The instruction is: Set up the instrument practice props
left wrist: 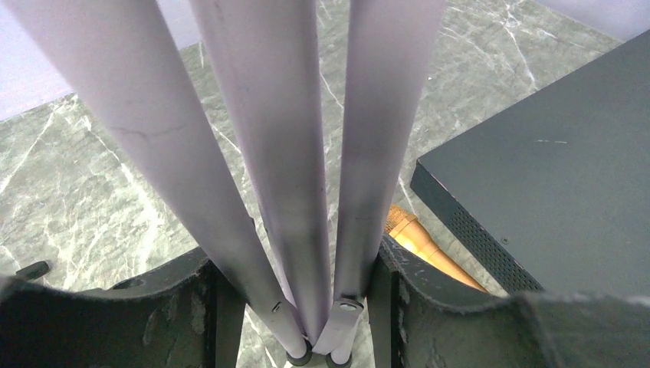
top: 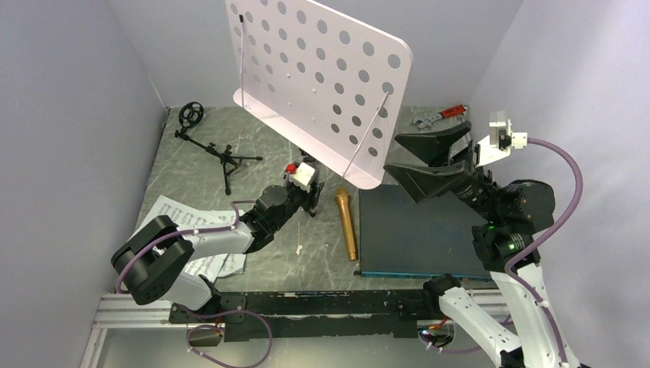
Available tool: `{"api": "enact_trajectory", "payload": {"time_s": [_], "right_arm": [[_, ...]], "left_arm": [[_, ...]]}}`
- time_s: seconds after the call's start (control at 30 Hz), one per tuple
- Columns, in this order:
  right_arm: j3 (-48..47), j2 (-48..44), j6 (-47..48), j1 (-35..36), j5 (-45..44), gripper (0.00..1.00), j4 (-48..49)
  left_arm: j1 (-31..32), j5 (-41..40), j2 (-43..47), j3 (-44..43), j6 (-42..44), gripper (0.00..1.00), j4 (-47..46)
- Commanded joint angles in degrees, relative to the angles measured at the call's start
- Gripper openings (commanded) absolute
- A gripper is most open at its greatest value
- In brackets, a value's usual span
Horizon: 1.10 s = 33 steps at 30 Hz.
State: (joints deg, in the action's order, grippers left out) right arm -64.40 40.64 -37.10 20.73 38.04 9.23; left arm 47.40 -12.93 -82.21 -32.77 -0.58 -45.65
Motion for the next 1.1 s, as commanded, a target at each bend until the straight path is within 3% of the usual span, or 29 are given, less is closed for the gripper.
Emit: {"api": "enact_trajectory", "payload": {"time_s": [0.0,0.07,0.2,0.47,0.63,0.77,0.97,1.07], "right_arm": [[2.35,-3.52,3.80,0.28,-11.72,0.92,-4.40],[3.76,-5.35,4.11,0.26,-11.92,0.99,-2.27],[4.73,-8.00,5.88,0.26,-13.19,0.99,-2.37],[8.18,-10.59,5.74,0.23,-35.05,0.99,-13.69],[10.53,-5.72,5.40,0.19,-37.51,0.98,-14.10],[13.06,-0.62,6.97,0.19,-33.50,0.99,-10.14],[21.29,7.55,12.08,0.10,-7.89,0.99,15.09],[20.82,13.26,12.92,0.19,0.35,0.99,22.08]], "left_arm": [[0.14,-1.87,0.48,-0.54,2.77,0.03,3.91],[0.13,-1.92,0.48,-0.44,2.78,0.03,3.95],[0.14,-1.69,0.56,-0.10,2.79,0.03,3.69],[0.32,0.70,1.01,-0.24,3.46,0.03,5.13],[0.33,2.59,1.78,0.03,3.48,0.02,6.19],[0.39,3.60,2.70,0.41,3.35,0.03,7.09],[0.49,5.11,3.49,1.00,3.31,0.03,7.86],[0.50,5.97,3.59,0.81,3.29,0.03,8.43]]}}
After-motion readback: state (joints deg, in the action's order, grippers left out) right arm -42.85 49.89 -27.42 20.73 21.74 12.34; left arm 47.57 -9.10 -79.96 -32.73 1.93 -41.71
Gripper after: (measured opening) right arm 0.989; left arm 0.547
